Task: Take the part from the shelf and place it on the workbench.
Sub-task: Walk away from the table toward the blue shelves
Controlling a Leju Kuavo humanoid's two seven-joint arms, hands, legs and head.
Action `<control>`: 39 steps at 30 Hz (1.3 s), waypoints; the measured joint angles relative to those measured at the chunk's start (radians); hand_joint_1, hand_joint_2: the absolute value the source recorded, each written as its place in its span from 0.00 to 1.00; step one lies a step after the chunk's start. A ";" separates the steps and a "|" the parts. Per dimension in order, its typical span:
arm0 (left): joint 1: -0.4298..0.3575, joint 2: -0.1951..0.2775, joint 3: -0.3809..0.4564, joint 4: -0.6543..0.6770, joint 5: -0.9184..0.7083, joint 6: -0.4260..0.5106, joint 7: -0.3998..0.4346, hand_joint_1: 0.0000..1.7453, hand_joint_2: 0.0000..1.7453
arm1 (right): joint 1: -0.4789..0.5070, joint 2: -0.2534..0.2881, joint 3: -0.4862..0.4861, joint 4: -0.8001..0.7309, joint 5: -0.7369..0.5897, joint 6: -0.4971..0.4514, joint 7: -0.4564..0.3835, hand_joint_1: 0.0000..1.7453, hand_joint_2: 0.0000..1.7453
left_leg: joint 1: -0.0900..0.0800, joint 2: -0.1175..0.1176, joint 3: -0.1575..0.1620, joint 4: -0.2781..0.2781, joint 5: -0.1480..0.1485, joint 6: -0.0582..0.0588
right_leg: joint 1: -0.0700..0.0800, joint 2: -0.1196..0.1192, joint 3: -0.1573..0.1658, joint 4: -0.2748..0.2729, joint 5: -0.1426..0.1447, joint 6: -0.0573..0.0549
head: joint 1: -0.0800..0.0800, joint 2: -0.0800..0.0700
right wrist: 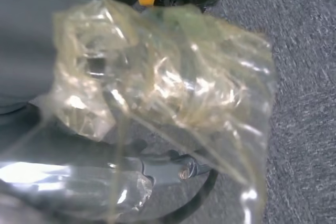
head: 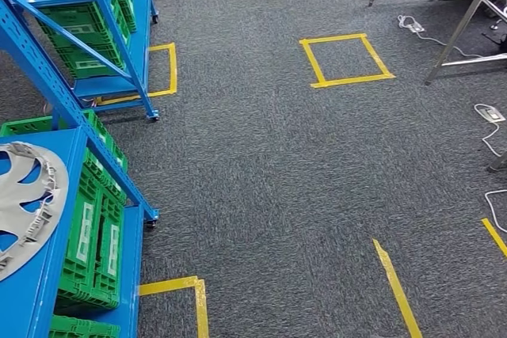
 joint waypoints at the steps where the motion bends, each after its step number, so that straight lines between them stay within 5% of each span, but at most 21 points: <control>1: 0.000 0.000 0.001 0.000 -0.001 -0.001 -0.002 0.00 0.00 | 0.000 0.000 -0.002 -0.001 0.001 0.000 0.001 0.00 0.00 | 0.000 0.000 0.000 0.000 0.000 0.001 | 0.000 0.000 0.000 -0.001 0.000 0.000 | 0.000 0.000; 17: -0.012 0.000 0.025 0.000 -0.005 -0.011 -0.012 0.00 0.00 | 0.001 0.000 -0.022 -0.004 0.034 -0.001 0.004 0.00 0.00 | 0.000 0.000 0.001 0.002 -0.001 0.003 | 0.000 0.000 0.001 -0.003 0.001 0.002 | -0.001 0.000; 21: -0.015 0.001 0.031 0.001 -0.010 -0.012 -0.013 0.00 0.00 | 0.001 0.003 -0.026 -0.005 0.047 -0.001 0.005 0.00 0.00 | 0.000 -0.001 0.016 -0.027 0.010 0.032 | -0.003 0.000 0.017 -0.020 0.006 0.021 | -0.001 0.000; 23: -0.017 0.000 0.033 0.001 -0.012 -0.012 -0.014 0.00 0.00 | 0.000 0.003 -0.027 -0.006 0.051 -0.001 0.005 0.00 0.00 | 0.005 -0.001 0.034 -0.060 0.025 0.043 | -0.003 0.014 -0.001 0.027 -0.027 0.022 | 0.001 0.000; 25: -0.020 0.000 0.033 0.001 -0.012 -0.013 -0.015 0.00 0.00 | 0.000 0.003 -0.028 -0.007 0.052 -0.001 0.005 0.00 0.00 | 0.006 -0.002 0.039 -0.069 0.028 0.046 | -0.004 0.027 -0.068 0.150 -0.085 0.024 | 0.002 0.000; 27: -0.021 0.000 0.034 0.002 -0.013 -0.013 -0.015 0.00 0.00 | 0.003 0.003 -0.029 -0.007 0.054 -0.001 0.006 0.00 0.00 | 0.006 -0.009 0.040 -0.068 0.025 0.043 | -0.007 0.030 -0.121 0.235 -0.101 0.028 | 0.001 0.000; 28: -0.022 0.000 0.036 0.002 -0.014 -0.014 -0.015 0.00 0.00 | 0.005 0.003 -0.030 -0.007 0.056 -0.001 0.006 0.00 0.00 | 0.007 -0.016 0.042 -0.066 0.023 0.038 | -0.009 0.030 -0.121 0.222 -0.078 0.031 | 0.001 0.000; 31: -0.026 0.001 0.040 0.004 -0.020 -0.014 -0.016 0.00 0.00 | 0.009 0.004 -0.033 -0.007 0.066 -0.001 0.007 0.00 0.00 | 0.013 -0.042 0.044 -0.047 0.010 0.015 | -0.020 0.062 -0.041 0.046 0.018 0.039 | 0.003 0.000; 33: -0.028 0.002 0.043 0.004 -0.022 -0.015 -0.019 0.00 0.00 | 0.009 0.006 -0.034 -0.007 0.074 -0.001 0.007 0.00 0.00 | 0.013 -0.057 0.039 -0.035 0.004 0.002 | -0.018 0.076 -0.013 -0.002 0.026 0.029 | 0.003 0.000; 35: -0.028 0.003 0.049 0.005 -0.024 -0.015 -0.021 0.00 0.00 | 0.010 0.007 -0.037 -0.007 0.078 -0.002 0.008 0.00 0.00 | 0.014 -0.071 0.035 -0.032 0.005 -0.005 | -0.014 0.060 -0.008 0.000 0.027 0.016 | 0.002 0.000; 37: -0.028 0.003 0.053 0.006 -0.026 -0.015 -0.022 0.00 0.00 | 0.010 0.007 -0.040 -0.007 0.080 -0.002 0.008 0.00 0.00 | 0.017 -0.056 0.024 -0.008 -0.012 -0.012 | -0.013 0.043 -0.005 0.000 0.029 0.006 | -0.001 0.000; 39: -0.029 0.003 0.054 0.007 -0.027 -0.015 -0.023 0.00 0.00 | 0.010 0.007 -0.042 -0.008 0.082 -0.002 0.008 0.00 0.00 | 0.017 -0.025 -0.020 0.086 -0.066 -0.017 | -0.011 0.024 -0.004 -0.001 0.027 -0.003 | -0.005 0.000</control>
